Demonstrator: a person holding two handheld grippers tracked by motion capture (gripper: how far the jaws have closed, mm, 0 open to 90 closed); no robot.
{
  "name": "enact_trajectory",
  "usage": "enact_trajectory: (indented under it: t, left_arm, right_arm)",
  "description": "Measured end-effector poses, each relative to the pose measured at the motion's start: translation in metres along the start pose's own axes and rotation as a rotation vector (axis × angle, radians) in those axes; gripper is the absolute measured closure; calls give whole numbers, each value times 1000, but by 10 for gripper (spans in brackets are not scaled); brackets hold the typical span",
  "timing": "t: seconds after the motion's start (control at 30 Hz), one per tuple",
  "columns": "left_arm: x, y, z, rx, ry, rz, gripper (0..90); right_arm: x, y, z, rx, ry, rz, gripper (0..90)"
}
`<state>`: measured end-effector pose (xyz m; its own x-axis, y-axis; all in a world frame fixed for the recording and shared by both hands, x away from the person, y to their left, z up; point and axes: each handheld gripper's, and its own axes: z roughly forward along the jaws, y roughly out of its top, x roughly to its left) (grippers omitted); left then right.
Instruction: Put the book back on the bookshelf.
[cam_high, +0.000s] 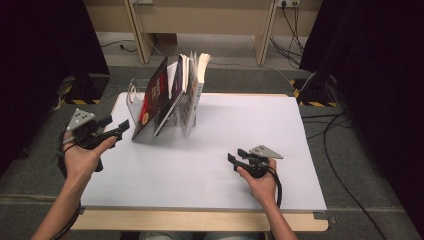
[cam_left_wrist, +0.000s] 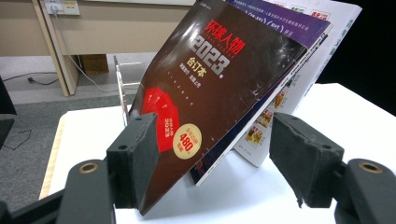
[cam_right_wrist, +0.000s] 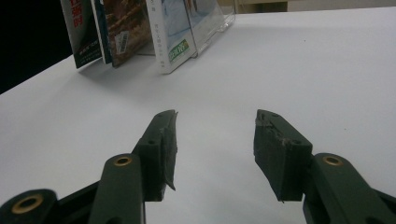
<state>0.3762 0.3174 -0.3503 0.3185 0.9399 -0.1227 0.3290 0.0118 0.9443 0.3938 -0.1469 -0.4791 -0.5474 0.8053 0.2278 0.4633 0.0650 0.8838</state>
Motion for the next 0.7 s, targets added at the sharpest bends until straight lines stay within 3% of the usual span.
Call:
enact_trajectory:
  t: [0.7]
  left_arm:
    - [19,-46,-15,10,52,-16,315]
  right_arm:
    - [0,-1,1,1,0,-4,495]
